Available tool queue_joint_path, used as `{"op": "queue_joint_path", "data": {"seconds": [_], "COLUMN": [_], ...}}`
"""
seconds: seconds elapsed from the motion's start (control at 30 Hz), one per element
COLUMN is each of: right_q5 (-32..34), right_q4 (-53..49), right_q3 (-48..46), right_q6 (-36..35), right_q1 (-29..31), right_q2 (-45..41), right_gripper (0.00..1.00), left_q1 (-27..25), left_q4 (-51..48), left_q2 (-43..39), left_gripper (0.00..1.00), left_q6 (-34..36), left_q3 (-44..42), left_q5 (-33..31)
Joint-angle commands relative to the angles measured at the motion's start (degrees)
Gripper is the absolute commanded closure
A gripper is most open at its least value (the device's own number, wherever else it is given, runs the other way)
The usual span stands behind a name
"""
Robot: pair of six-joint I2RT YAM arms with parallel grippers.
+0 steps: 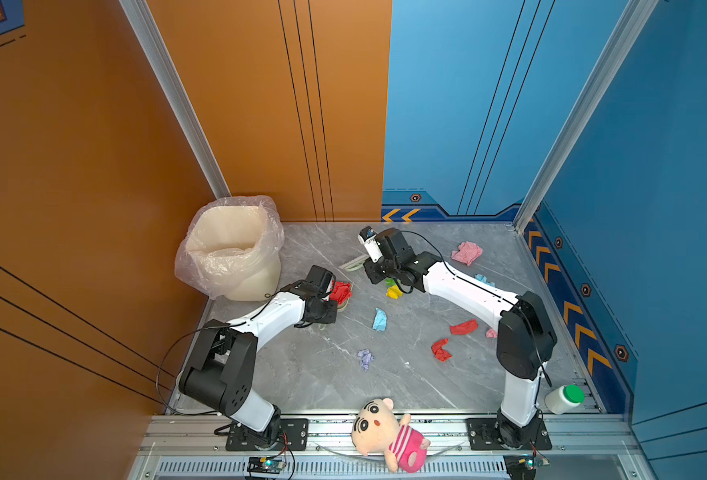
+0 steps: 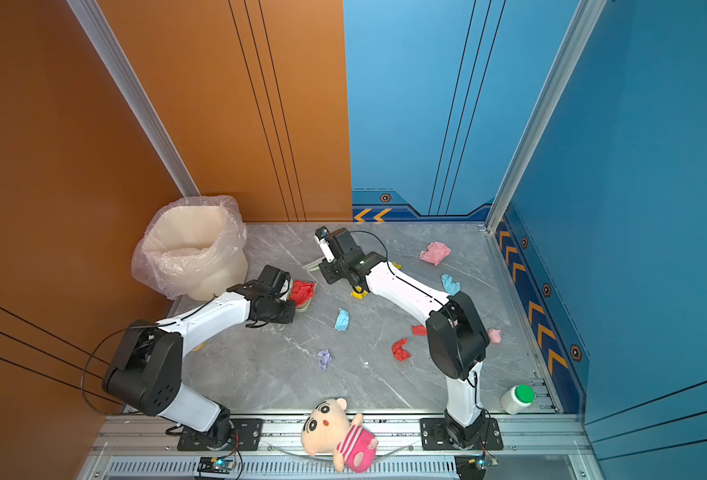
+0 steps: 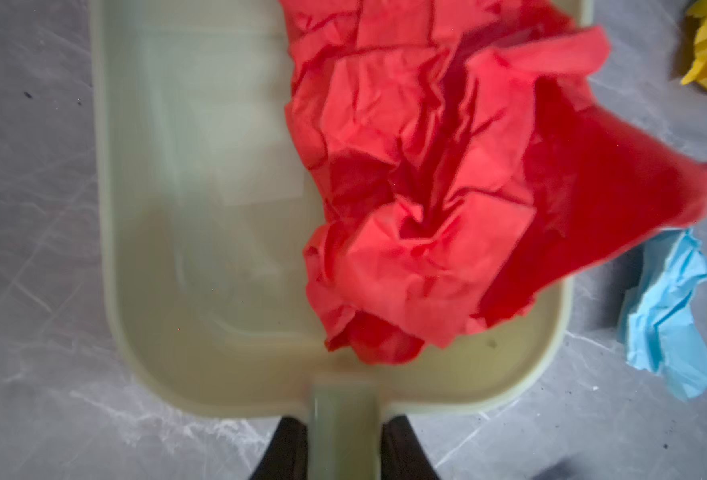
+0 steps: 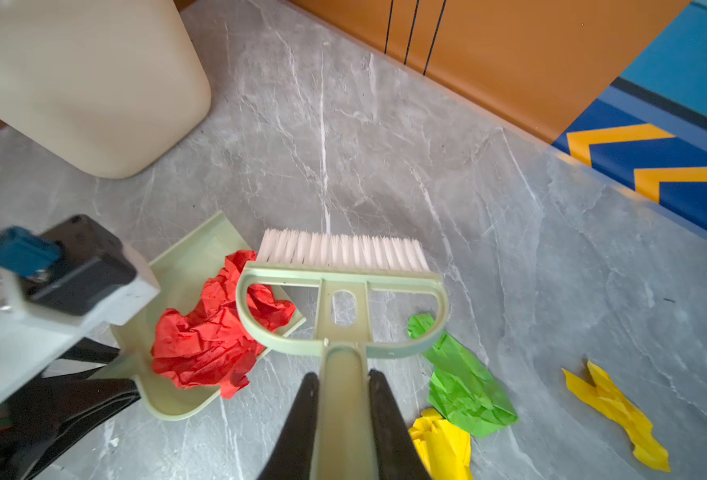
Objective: Sweep away the paper scraps from the table
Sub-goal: 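Carry the dustpan with the left gripper to the bin while the right withdraws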
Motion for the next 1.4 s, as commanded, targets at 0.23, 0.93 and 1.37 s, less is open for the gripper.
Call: {"op": "queue_joint_path", "data": {"seconds": [0.23,0.93,1.37], "right_q5": [1.4,-0.6,-2.8], "right_q4": [1.7,4.4,5.3], "right_q3": [-10.2,-23.7,-24.1], "right_q6": [3.3,5.5,5.7], "right_q1": [-6.4,-12.8,-13.7], "right_q2": [-15.6,-24.7,-23.5], "right_gripper": [1.0,1.0,1.0], "left_q1": [-0.1,2.7,7.0], "left_q4": [-10.1,-24.0,-29.1], "left_q2": [-4.9,-9.3,-10.5], "left_gripper": [0.8,0.79,0.79], "left_q6": [1.5,0.9,1.3], "left_q3": [8.2,25.0,35.7], "left_q5": [0.1,2.9,9.0]}}
